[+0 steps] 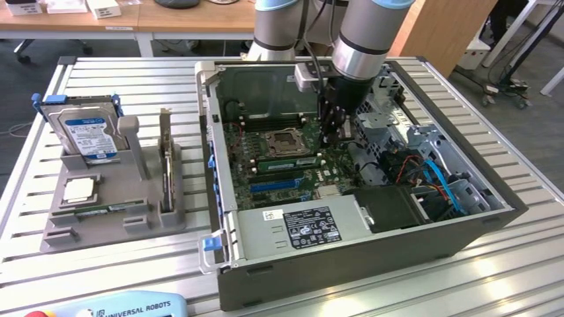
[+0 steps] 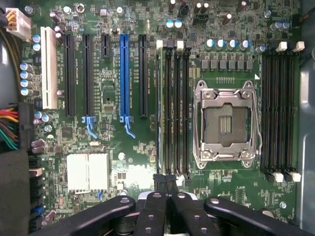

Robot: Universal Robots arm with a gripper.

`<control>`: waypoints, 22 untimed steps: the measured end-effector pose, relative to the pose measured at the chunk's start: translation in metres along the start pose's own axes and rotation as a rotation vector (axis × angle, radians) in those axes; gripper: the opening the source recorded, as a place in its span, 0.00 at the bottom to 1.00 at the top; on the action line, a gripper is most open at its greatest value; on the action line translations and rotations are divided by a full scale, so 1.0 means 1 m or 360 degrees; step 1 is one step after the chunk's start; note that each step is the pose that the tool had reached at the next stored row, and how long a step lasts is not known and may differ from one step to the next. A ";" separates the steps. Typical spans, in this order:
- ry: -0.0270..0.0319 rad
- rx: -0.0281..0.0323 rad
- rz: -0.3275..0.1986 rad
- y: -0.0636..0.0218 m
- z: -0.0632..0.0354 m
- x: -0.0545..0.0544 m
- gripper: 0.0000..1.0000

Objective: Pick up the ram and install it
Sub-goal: 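Press down the ram until it locks into place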

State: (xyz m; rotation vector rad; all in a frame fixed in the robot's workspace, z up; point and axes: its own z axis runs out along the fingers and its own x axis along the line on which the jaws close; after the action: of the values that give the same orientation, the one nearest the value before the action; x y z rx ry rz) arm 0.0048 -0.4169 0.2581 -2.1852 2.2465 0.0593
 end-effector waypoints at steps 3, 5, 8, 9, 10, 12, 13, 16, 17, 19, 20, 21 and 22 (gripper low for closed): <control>-0.00002 -0.00002 0.0000 -0.0035 0.0000 0.000 0.10; 0.00001 -0.00002 0.0000 -0.0035 -0.0001 0.000 0.10; -0.00002 -0.00002 0.0000 -0.0035 0.0013 0.000 0.10; 0.00001 -0.00002 0.0000 -0.0035 0.0023 0.000 0.10; 0.00000 -0.00002 0.0000 -0.0036 0.0035 0.000 0.10; -0.00001 -0.00001 0.0000 -0.0036 0.0059 0.000 0.10; 0.00001 -0.00002 0.0000 -0.0036 0.0068 0.000 0.10; 0.00001 -0.00002 0.0000 -0.0037 0.0097 0.000 0.10; 0.00000 -0.00003 0.0000 -0.0037 0.0107 0.000 0.10; -0.00001 -0.00002 0.0000 -0.0038 0.0125 0.000 0.10; 0.00000 -0.00002 0.0000 -0.0038 0.0134 0.000 0.10; -0.00001 -0.00002 0.0000 -0.0038 0.0143 0.000 0.10; 0.00000 -0.00002 0.0000 -0.0038 0.0150 0.000 0.10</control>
State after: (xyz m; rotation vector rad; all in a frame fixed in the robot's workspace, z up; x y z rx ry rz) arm 0.0083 -0.4169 0.2430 -2.1854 2.2464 0.0594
